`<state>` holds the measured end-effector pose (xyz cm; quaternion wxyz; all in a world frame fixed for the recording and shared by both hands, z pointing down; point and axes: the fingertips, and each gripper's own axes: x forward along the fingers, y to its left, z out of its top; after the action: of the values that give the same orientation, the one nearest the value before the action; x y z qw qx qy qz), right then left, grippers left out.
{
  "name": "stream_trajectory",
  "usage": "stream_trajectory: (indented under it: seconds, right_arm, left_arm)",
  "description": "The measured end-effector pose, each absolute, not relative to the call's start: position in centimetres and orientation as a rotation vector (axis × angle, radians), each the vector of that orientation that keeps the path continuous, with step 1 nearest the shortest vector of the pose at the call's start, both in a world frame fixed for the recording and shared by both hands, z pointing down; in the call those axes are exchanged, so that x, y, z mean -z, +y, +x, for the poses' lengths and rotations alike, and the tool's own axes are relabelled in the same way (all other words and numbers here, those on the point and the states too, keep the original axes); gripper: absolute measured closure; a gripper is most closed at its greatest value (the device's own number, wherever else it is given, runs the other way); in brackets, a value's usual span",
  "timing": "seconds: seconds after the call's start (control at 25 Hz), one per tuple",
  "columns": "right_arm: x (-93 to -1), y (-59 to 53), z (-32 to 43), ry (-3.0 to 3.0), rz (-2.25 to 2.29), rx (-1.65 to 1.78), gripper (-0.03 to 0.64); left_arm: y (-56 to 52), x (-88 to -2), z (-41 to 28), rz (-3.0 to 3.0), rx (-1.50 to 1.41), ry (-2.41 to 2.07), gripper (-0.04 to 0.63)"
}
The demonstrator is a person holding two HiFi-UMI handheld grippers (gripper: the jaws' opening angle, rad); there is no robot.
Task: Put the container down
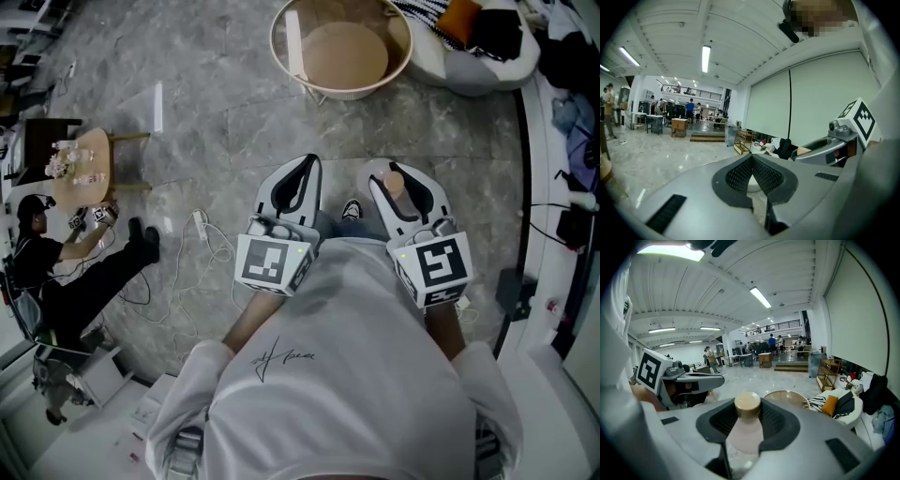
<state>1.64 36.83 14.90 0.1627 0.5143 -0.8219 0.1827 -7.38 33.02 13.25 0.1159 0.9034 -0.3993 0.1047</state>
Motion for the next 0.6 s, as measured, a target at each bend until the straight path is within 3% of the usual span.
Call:
stream_trajectory:
  seconds: [0.6]
  right_arm:
    - [-14.7,32.1,3.7,-2.327,1.508,-0.498,0.474]
  left_arm:
    - [28.6,-13.5,-6.5,2.642,-0.28,-1.169,0.578]
